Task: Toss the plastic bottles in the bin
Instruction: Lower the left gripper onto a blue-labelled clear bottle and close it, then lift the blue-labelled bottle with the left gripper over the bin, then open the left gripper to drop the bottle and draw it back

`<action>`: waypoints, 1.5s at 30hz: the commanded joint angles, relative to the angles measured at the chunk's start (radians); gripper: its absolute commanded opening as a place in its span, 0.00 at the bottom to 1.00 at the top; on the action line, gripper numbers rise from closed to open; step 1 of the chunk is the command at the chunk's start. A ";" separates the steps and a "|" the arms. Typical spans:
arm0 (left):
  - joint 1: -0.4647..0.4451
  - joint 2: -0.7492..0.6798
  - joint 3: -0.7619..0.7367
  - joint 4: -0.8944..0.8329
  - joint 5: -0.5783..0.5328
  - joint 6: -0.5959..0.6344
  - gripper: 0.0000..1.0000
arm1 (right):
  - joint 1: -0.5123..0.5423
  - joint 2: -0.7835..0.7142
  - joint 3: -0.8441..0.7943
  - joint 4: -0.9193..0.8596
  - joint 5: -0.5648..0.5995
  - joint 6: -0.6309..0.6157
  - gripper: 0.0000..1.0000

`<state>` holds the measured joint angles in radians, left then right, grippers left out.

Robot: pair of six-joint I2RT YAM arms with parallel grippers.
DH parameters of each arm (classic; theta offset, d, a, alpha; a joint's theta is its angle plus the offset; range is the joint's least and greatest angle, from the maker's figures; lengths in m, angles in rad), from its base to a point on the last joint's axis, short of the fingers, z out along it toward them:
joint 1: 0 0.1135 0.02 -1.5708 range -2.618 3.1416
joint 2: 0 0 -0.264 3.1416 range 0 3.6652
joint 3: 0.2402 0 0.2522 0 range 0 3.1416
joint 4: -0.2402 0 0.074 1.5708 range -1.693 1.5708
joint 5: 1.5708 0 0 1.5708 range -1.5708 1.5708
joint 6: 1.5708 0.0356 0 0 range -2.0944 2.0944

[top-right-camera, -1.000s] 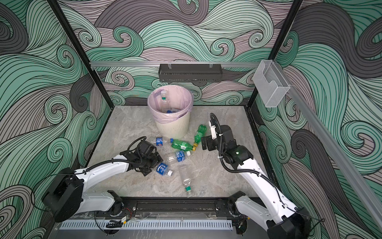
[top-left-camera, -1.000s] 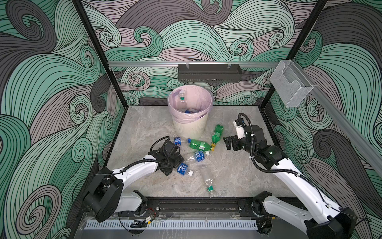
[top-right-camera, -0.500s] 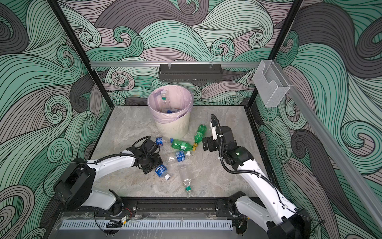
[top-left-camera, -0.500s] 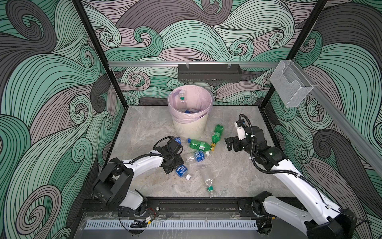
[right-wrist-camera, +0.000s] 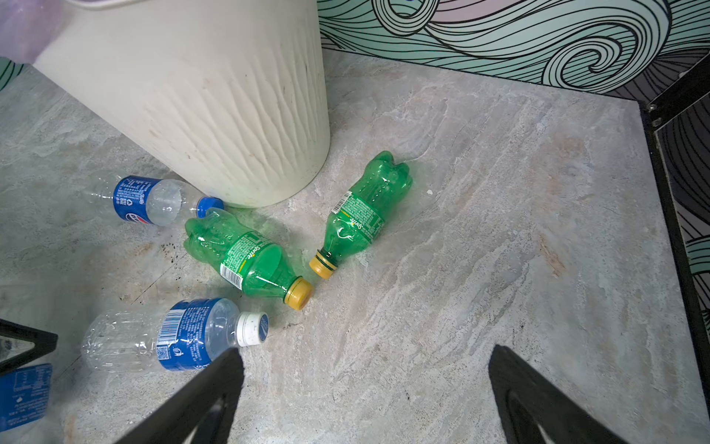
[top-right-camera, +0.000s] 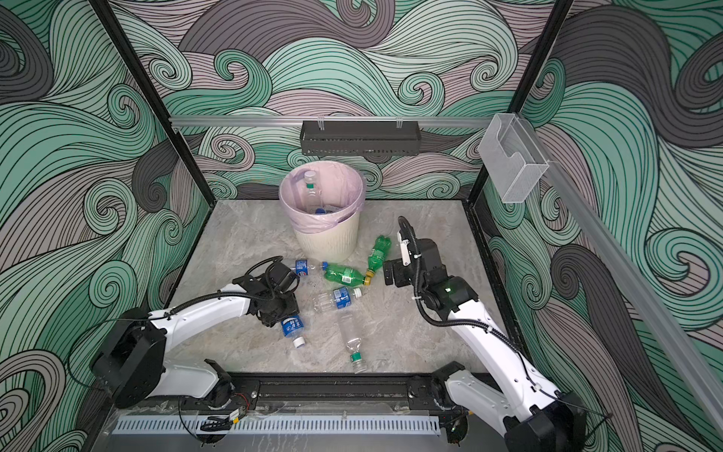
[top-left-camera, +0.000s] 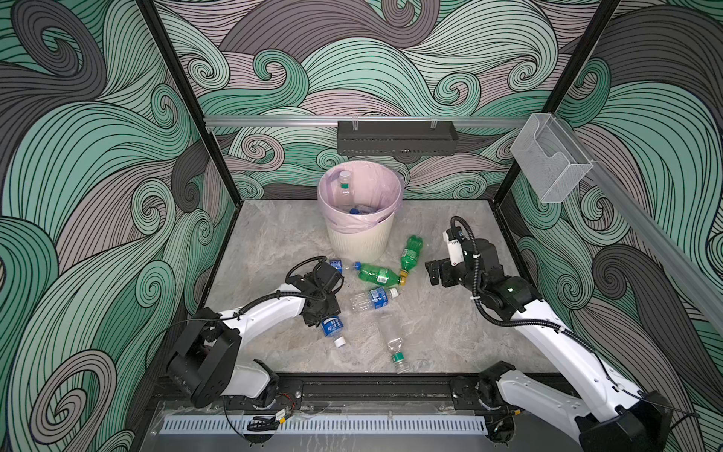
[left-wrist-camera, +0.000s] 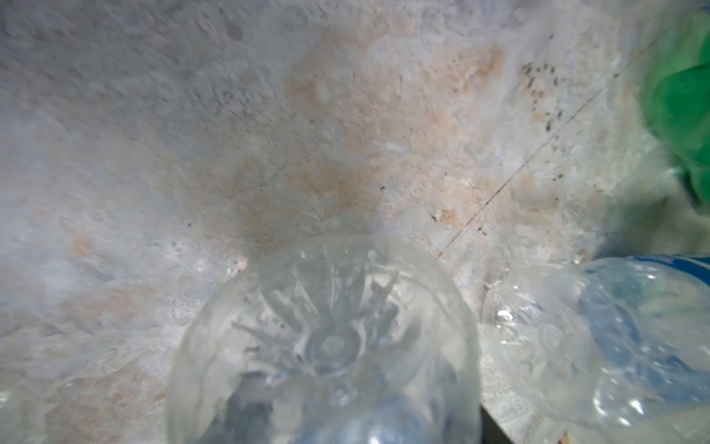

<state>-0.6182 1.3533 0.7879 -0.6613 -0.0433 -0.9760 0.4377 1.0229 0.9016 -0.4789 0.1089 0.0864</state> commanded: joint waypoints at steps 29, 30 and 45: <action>0.114 0.497 1.711 -0.332 -0.172 0.485 0.99 | -0.004 0.060 -0.047 -0.059 -0.243 0.058 1.00; 0.116 0.512 1.723 -0.343 -0.172 0.484 0.99 | -0.004 0.038 -0.059 -0.066 -0.253 0.062 1.00; 0.181 -0.099 0.705 -0.065 -0.192 0.444 0.99 | 0.121 0.055 -0.039 -0.172 -0.411 0.035 0.95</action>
<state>-0.4576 1.3476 1.5604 -0.7578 -0.2024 -0.5171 0.5240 1.0473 0.8265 -0.6071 -0.2630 0.1436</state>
